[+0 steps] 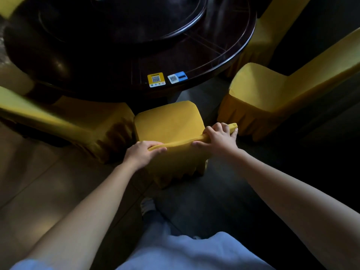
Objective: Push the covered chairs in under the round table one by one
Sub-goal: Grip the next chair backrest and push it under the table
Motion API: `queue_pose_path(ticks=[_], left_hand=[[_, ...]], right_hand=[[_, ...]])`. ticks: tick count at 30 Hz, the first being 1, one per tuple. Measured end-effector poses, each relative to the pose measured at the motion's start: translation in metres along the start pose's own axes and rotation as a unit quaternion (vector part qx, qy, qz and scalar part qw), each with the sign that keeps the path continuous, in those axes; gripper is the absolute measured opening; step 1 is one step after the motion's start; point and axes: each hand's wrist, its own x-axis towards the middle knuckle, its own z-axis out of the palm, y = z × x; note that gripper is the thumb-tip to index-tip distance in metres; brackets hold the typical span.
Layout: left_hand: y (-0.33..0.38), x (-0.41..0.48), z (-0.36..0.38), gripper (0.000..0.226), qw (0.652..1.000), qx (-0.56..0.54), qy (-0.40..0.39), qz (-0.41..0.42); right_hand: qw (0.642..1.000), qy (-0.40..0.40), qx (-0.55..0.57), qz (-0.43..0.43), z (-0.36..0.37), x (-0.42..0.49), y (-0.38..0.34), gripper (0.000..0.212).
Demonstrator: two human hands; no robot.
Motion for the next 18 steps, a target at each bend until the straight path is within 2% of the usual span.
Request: queue_pose_path(ticks=[2,5,7,13,18], left_hand=[[-0.003,0.017,-0.004,0.087,0.999,-0.012,0.027,-0.020],[-0.005,0.042,-0.009,0.060,0.998,-0.014,0.053,-0.038],[-0.008,0.053,-0.013,0.053,0.996,-0.022,0.077,-0.034],[-0.011,0.091,-0.022,0.076,0.993,-0.007,0.119,-0.015],[-0.010,0.122,-0.033,0.079,0.992,0.006,0.127,-0.008]], right_hand=[[1.000,-0.009,-0.004,0.005,-0.004,0.017,-0.005,0.071],[1.000,-0.014,-0.010,0.007,-0.010,0.040,-0.010,0.071],[1.000,-0.015,-0.013,0.007,-0.013,0.054,-0.012,0.070],[0.999,-0.029,-0.017,0.011,-0.023,0.099,-0.013,0.073],[0.999,-0.038,-0.025,0.010,-0.033,0.133,-0.014,0.074]])
